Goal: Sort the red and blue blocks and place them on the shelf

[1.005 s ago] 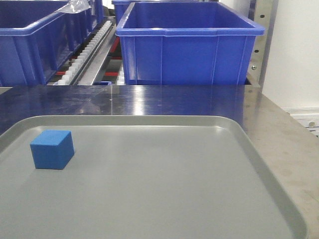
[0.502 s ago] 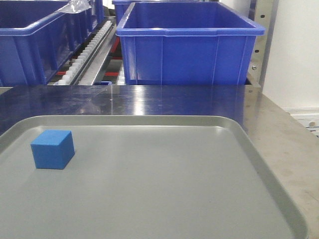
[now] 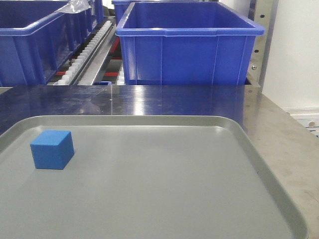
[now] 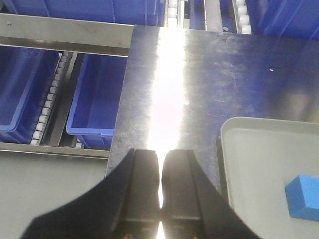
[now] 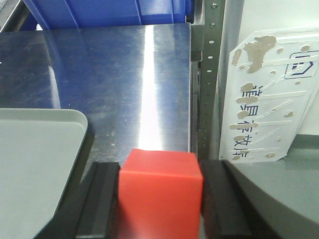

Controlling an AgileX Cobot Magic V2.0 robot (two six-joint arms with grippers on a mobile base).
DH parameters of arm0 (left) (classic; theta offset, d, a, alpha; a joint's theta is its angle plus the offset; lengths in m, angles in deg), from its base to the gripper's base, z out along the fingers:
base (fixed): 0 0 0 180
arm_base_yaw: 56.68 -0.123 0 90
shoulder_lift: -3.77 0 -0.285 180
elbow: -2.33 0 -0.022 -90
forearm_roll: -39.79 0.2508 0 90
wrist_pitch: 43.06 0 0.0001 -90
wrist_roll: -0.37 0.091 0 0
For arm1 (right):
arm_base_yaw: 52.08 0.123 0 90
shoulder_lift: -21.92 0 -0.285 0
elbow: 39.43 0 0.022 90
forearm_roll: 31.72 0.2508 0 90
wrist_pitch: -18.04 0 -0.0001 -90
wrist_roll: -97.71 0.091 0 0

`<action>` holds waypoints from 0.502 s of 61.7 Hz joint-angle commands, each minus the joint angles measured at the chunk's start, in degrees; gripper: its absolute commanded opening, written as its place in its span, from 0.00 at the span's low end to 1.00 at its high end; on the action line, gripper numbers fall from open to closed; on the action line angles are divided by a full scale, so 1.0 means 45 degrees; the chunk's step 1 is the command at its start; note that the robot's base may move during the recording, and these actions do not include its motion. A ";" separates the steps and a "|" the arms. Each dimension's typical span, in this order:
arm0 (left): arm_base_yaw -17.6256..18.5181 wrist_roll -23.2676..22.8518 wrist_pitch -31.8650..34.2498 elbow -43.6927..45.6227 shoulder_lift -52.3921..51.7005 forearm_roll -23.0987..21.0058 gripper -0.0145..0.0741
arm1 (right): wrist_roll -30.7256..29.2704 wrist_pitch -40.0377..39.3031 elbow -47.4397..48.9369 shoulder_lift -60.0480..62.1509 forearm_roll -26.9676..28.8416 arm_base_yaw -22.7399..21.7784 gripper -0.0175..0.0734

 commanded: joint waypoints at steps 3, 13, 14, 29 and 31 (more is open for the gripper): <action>0.0092 -0.0047 0.0892 0.0456 0.0101 -0.0034 0.30 | -0.0085 -0.1120 0.0341 0.0023 -0.0148 -0.0072 0.25; 0.0092 -0.0047 0.0871 0.0456 0.0101 -0.0034 0.30 | -0.0085 -0.1120 0.0341 0.0023 -0.0148 -0.0072 0.25; 0.0092 -0.0047 0.0871 0.0456 0.0101 -0.0034 0.30 | -0.0085 -0.1120 0.0341 0.0023 -0.0148 -0.0072 0.25; 0.0092 -0.0047 0.0814 0.0456 0.0101 -0.0034 0.30 | -0.0085 -0.1120 0.0341 0.0023 -0.0148 -0.0072 0.25; 0.0092 -0.0047 0.0814 0.0456 0.0101 -0.0034 0.30 | -0.0085 -0.1120 0.0341 0.0023 -0.0148 -0.0072 0.25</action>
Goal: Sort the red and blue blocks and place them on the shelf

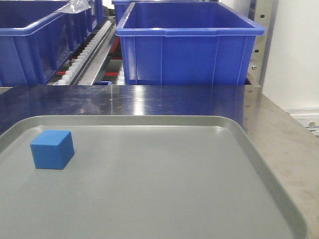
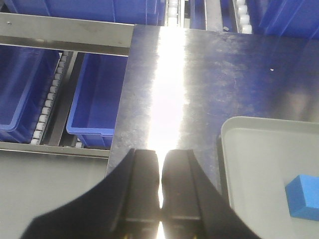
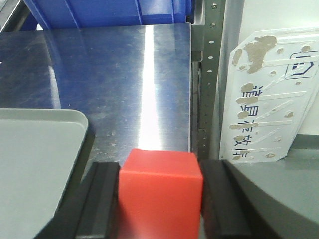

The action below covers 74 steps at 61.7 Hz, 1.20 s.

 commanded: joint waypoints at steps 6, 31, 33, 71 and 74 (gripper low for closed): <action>0.0092 -0.0047 0.0561 0.0456 0.0101 -0.0034 0.31 | -0.0085 -0.1120 0.0341 0.0023 -0.0148 -0.0072 0.25; 0.0092 0.0291 -0.0514 0.0694 0.0992 -0.0791 0.73 | -0.0085 -0.1120 0.0341 0.0023 -0.0148 -0.0072 0.25; 0.0092 0.0352 -0.0661 0.0848 0.1198 -0.0923 0.73 | -0.0085 -0.1120 0.0341 0.0023 -0.0148 -0.0072 0.25; 0.0124 0.2583 -0.3099 0.5296 0.6594 -0.4382 0.73 | -0.0085 -0.1120 0.0341 0.0023 -0.0148 -0.0072 0.25; 0.0270 0.2583 -0.3130 0.5394 0.6859 -0.4382 0.73 | -0.0085 -0.1120 0.0341 0.0023 -0.0148 -0.0072 0.25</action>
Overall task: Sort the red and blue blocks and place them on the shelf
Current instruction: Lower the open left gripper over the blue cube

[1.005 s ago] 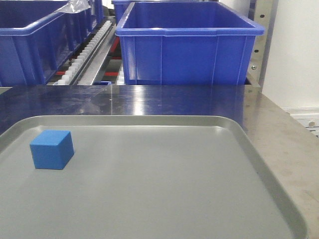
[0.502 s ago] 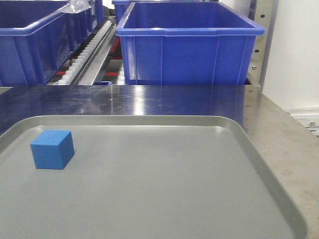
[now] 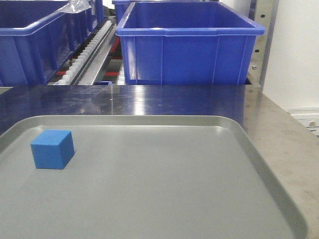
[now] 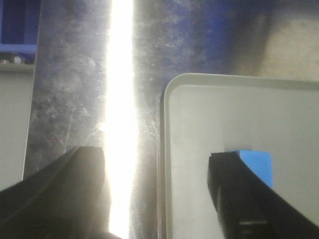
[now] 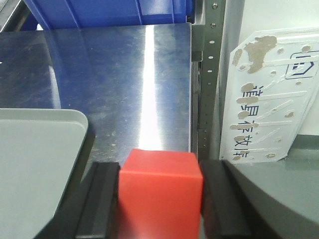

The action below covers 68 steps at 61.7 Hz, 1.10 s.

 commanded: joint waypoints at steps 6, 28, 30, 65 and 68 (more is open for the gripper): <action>0.0750 0.0028 0.0389 0.0734 0.0661 -0.0318 0.73 | -0.0085 -0.1120 0.0341 0.0023 -0.0148 -0.0072 0.25; 0.2876 -0.0101 0.1037 0.1043 0.2068 -0.0318 0.73 | -0.0085 -0.1120 0.0341 0.0023 -0.0148 -0.0072 0.25; 0.3018 -0.0160 0.1037 0.1043 0.2155 -0.0318 0.73 | -0.0085 -0.1120 0.0341 0.0023 -0.0148 -0.0072 0.25; 0.5241 -0.1336 0.1765 0.1043 0.3462 -0.0150 0.73 | -0.0085 -0.1120 0.0341 0.0023 -0.0148 -0.0072 0.25; 0.5358 -0.1336 0.1765 0.1043 0.3549 -0.0114 0.73 | -0.0085 -0.1120 0.0341 0.0023 -0.0148 -0.0072 0.25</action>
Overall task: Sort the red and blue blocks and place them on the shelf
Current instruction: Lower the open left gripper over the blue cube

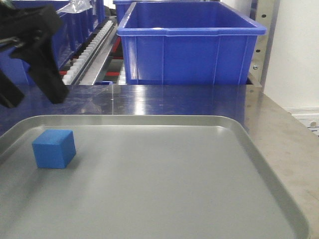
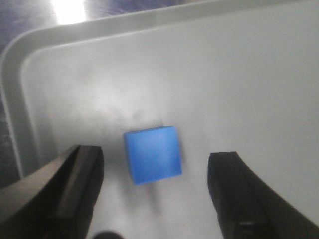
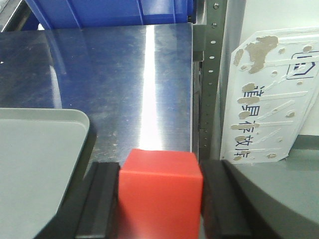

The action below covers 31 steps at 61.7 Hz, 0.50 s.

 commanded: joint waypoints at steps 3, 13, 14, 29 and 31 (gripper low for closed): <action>0.0447 -0.0365 0.0586 0.0419 0.0012 0.0163 0.73 | -0.0085 -0.1120 0.0341 0.0023 -0.0148 -0.0072 0.25; 0.0856 -0.1241 0.0595 0.0419 0.0295 0.1077 0.73 | -0.0085 -0.1120 0.0341 0.0023 -0.0148 -0.0072 0.25; 0.0888 -0.1308 0.0595 0.0419 0.0329 0.1168 0.73 | -0.0085 -0.1120 0.0341 0.0023 -0.0148 -0.0072 0.25; 0.1037 -0.1646 0.0842 0.0419 0.0677 0.1401 0.73 | -0.0085 -0.1120 0.0341 0.0023 -0.0148 -0.0072 0.25; 0.1100 -0.1646 0.0890 0.0419 0.0733 0.1401 0.73 | -0.0085 -0.1120 0.0341 0.0023 -0.0148 -0.0072 0.25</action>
